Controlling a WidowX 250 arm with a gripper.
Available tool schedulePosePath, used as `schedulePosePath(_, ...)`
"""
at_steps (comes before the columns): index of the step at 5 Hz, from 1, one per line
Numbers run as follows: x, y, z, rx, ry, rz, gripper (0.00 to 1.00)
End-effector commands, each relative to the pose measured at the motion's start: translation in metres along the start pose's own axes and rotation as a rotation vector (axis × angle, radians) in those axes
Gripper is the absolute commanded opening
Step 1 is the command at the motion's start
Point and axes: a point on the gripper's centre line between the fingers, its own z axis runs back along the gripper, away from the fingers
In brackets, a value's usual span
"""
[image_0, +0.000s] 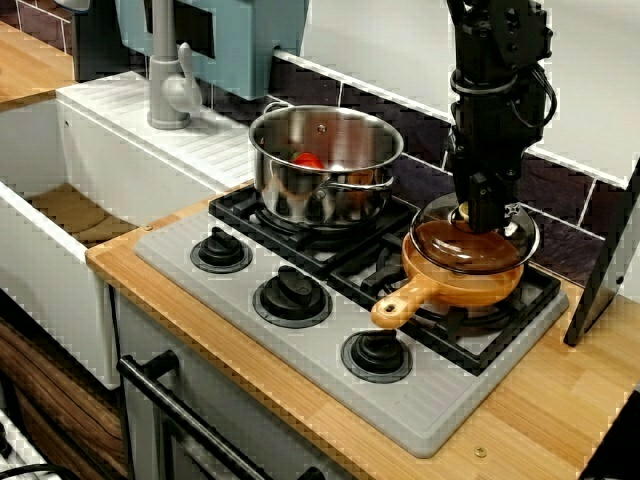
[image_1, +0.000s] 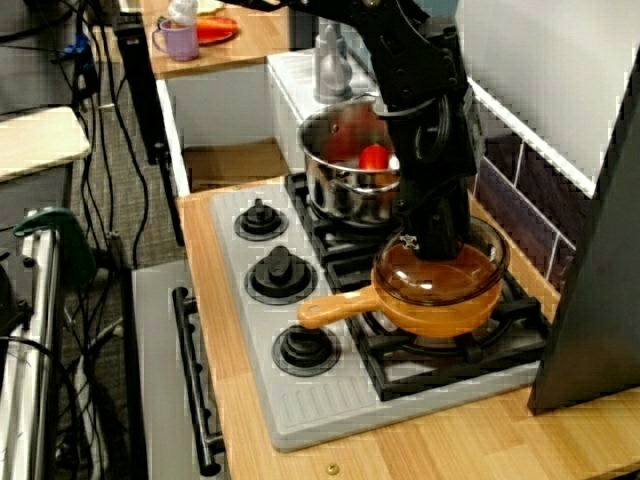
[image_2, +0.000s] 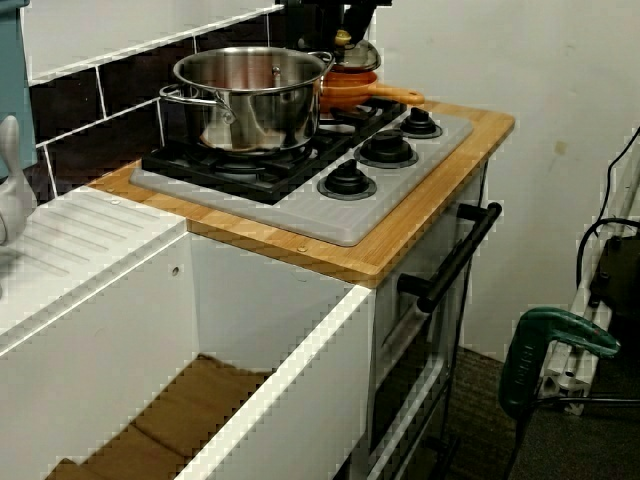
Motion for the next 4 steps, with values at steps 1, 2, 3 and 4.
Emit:
schedulePosePath(1, 0.0084, 0.0096, 0.0145, 0.027, -0.055, -0.002, 0.00)
schedulePosePath(2, 0.0074, 0.0110, 0.0124, 0.030, -0.051, -0.003, 0.00)
schedulePosePath(3, 0.0059, 0.0114, 0.0097, 0.030, -0.046, -0.009, 0.00)
schedulePosePath(4, 0.0046, 0.0114, 0.0081, 0.032, -0.041, -0.013, 0.00)
